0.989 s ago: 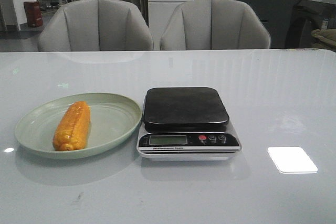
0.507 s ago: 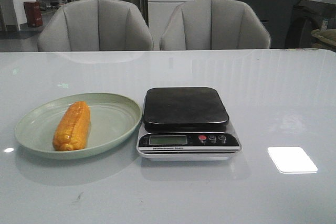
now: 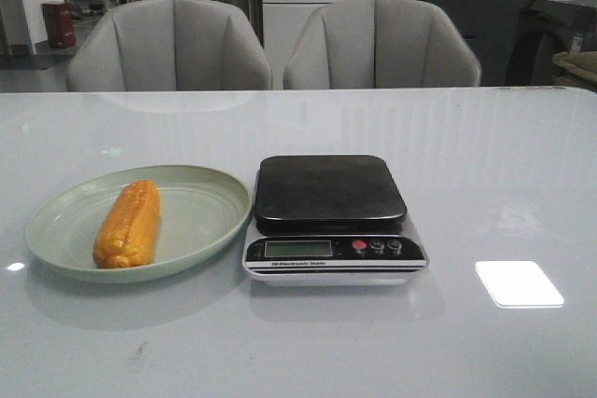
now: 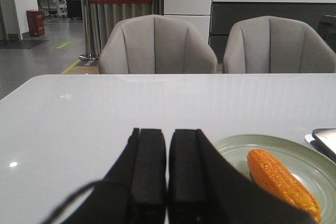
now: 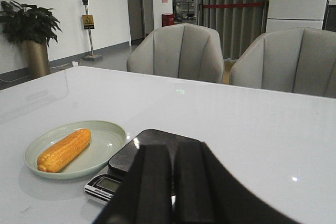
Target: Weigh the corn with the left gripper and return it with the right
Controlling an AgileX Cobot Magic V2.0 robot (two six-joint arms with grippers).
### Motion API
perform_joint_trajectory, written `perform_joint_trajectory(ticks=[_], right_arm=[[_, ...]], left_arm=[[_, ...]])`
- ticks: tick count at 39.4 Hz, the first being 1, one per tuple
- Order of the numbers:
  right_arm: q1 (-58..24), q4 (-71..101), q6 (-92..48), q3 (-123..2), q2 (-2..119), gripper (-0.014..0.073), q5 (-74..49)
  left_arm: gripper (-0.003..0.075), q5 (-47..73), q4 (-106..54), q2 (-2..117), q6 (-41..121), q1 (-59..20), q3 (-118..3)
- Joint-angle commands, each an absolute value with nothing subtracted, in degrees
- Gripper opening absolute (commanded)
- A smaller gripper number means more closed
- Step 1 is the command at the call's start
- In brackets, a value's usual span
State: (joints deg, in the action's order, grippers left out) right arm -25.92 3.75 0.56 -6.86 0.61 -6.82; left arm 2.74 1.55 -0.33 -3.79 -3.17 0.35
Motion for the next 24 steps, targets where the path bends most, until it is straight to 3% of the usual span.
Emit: perform_joint_trajectory(ticks=[1, 24], right_arm=[[-25.8, 3.3, 0.0, -8.4, 1.8, 0.0186, -2.1], [-24.1, 3.3, 0.0, -6.8, 1.7, 0.0186, -1.7]], left_arm=[[0.0124, -1.6, 1.1, -1.6, -4.3, -3.2, 2.1], [0.0124, -1.6, 1.1, -1.6, -4.3, -3.2, 2.1]])
